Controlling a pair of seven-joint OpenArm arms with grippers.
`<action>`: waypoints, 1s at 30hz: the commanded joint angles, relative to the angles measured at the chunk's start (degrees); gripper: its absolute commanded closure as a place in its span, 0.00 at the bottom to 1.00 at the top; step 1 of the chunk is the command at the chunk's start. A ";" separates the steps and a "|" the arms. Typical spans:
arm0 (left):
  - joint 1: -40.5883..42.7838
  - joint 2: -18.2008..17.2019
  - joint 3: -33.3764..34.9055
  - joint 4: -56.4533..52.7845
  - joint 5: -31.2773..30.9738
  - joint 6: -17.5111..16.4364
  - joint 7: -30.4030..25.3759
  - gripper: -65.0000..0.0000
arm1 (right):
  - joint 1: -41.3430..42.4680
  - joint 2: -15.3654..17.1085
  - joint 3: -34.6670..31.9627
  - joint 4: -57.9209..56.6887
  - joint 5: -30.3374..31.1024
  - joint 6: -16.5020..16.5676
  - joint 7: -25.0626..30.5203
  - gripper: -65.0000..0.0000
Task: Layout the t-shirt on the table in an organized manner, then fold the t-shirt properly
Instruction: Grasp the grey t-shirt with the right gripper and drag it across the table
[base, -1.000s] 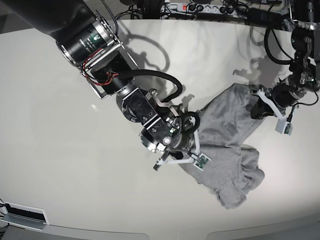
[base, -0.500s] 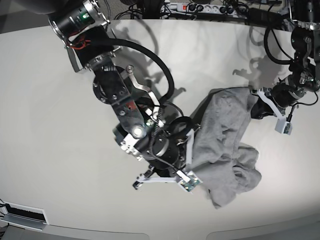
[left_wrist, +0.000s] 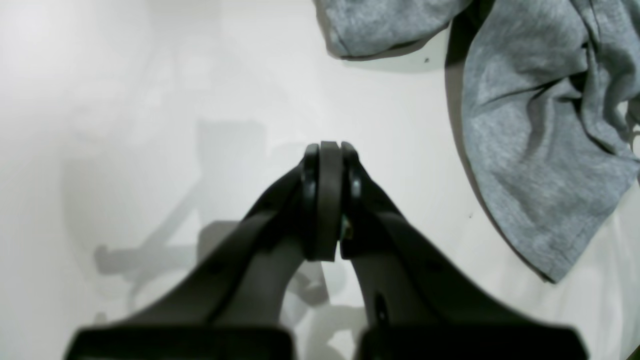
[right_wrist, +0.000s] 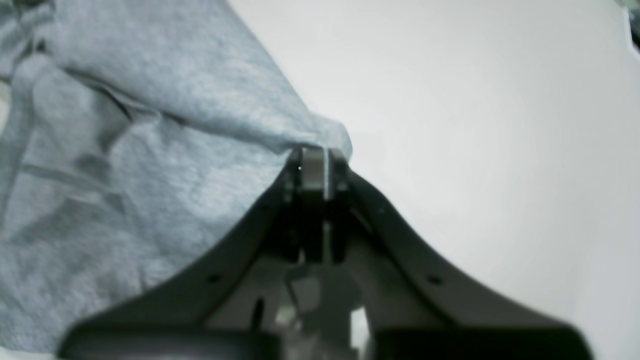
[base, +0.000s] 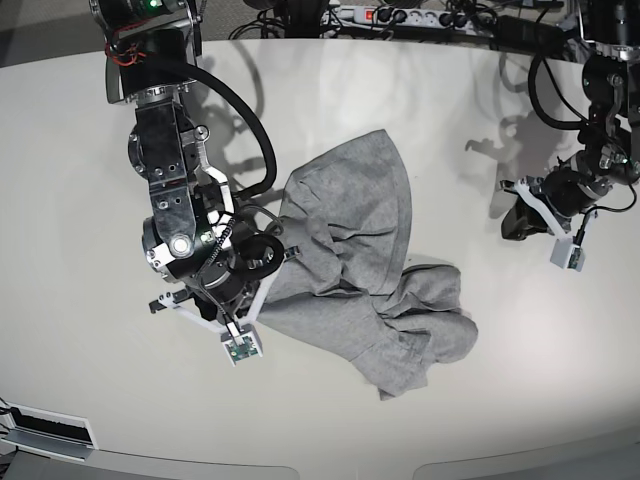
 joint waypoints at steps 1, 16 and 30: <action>-0.94 -0.94 -0.37 0.79 -0.66 -0.35 -1.46 1.00 | 1.25 -0.17 0.24 1.11 0.24 -0.17 1.51 0.65; -0.79 -0.92 -0.37 0.79 -0.68 -0.37 -1.03 1.00 | 3.96 -0.50 -8.66 -0.11 17.86 19.98 7.93 0.42; -0.79 -0.90 -0.37 0.79 -0.70 -0.35 -1.03 1.00 | 14.08 -3.06 -17.88 -26.84 4.17 5.73 16.50 0.42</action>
